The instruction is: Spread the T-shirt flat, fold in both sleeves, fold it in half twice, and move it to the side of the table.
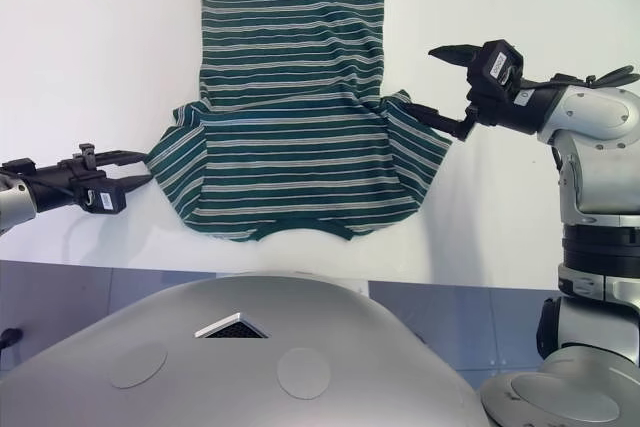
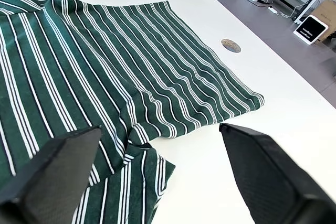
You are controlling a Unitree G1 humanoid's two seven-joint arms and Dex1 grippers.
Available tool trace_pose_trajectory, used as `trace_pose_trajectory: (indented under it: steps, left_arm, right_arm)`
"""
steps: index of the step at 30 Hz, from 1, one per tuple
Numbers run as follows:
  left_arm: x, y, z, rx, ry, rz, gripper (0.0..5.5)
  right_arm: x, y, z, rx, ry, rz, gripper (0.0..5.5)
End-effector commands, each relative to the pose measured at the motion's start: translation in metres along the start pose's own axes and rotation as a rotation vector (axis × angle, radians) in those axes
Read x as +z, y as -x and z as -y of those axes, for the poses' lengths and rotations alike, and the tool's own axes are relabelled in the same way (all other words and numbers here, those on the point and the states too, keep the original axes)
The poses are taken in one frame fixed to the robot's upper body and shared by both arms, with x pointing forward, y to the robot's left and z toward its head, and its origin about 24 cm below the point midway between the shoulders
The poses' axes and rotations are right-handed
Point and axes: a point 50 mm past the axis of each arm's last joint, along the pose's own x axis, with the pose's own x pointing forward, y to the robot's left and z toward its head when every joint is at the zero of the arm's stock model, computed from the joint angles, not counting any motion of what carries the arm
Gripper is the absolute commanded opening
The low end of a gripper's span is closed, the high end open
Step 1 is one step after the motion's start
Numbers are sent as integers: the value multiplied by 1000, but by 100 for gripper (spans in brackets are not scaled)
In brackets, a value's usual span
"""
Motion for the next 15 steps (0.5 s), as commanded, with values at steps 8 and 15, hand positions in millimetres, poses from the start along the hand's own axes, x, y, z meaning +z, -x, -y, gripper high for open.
trace_pose_trajectory:
  steps: [8, 15]
  left_arm:
    - [1, -13, 12, -67, 41, 24, 3]
    - [9, -7, -7, 32, 220, 108, 3]
  right_arm:
    - [-4, -4, 0, -5, -5, 0, 421]
    - [-7, -5, 2, -15, -7, -3, 421]
